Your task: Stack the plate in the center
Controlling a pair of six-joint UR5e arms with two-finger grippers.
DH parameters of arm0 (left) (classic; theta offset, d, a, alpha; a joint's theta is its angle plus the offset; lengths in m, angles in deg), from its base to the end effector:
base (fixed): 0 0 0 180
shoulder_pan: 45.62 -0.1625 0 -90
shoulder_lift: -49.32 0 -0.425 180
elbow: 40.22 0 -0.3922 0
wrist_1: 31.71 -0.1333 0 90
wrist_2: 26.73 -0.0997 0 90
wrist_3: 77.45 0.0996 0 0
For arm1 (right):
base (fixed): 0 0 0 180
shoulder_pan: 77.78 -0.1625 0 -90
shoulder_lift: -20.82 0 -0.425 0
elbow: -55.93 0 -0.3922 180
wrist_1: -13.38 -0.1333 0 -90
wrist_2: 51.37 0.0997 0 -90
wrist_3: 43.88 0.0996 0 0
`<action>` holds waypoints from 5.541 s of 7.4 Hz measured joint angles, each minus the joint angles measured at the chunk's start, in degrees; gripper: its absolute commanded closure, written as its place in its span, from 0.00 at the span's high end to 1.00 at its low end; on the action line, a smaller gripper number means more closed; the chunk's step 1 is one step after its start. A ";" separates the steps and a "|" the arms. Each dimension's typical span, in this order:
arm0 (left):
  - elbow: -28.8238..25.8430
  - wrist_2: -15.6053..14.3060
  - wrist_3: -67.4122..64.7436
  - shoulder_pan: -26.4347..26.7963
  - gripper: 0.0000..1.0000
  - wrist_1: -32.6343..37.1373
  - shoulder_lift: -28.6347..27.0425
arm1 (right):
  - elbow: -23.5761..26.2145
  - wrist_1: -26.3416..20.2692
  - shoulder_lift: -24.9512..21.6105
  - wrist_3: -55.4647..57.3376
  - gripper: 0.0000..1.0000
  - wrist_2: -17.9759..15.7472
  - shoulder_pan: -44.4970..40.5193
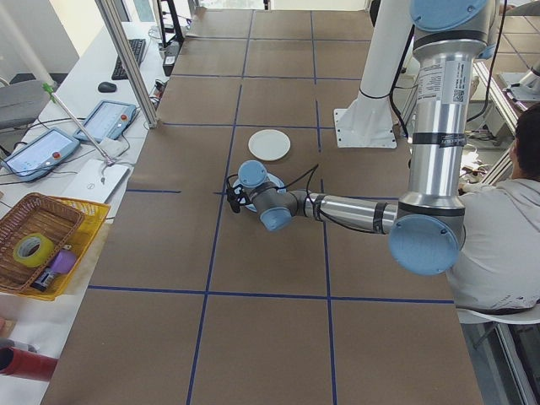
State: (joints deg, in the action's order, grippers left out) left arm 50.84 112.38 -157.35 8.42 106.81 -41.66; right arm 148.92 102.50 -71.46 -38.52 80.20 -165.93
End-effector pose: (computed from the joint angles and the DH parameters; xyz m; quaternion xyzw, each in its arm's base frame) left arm 0.2542 -0.4492 0.5379 -0.1122 0.5287 -0.1431 0.8291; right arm 0.0518 -0.4789 0.6540 -0.0094 -0.3549 0.0237 0.9345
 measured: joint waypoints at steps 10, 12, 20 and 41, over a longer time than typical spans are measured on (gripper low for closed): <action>1.02 -12.41 -13.92 -12.77 1.00 -0.79 -15.66 | 0.00 0.00 0.00 -0.02 1.00 0.00 0.00; 0.48 -16.27 -15.79 -17.16 0.97 -0.79 -16.68 | 0.00 0.00 0.00 -0.02 1.00 0.00 0.00; -0.70 -18.26 -16.20 -20.25 0.00 -0.70 -17.26 | 0.00 0.00 0.00 0.00 1.00 -0.07 -0.02; -2.26 3.69 15.43 3.15 0.00 -0.57 0.15 | 0.00 0.00 0.00 -0.04 1.00 0.00 -0.03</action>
State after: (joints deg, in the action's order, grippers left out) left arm 48.57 116.07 -141.92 11.57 106.24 -41.51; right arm 148.92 102.50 -71.46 -38.56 80.20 -165.96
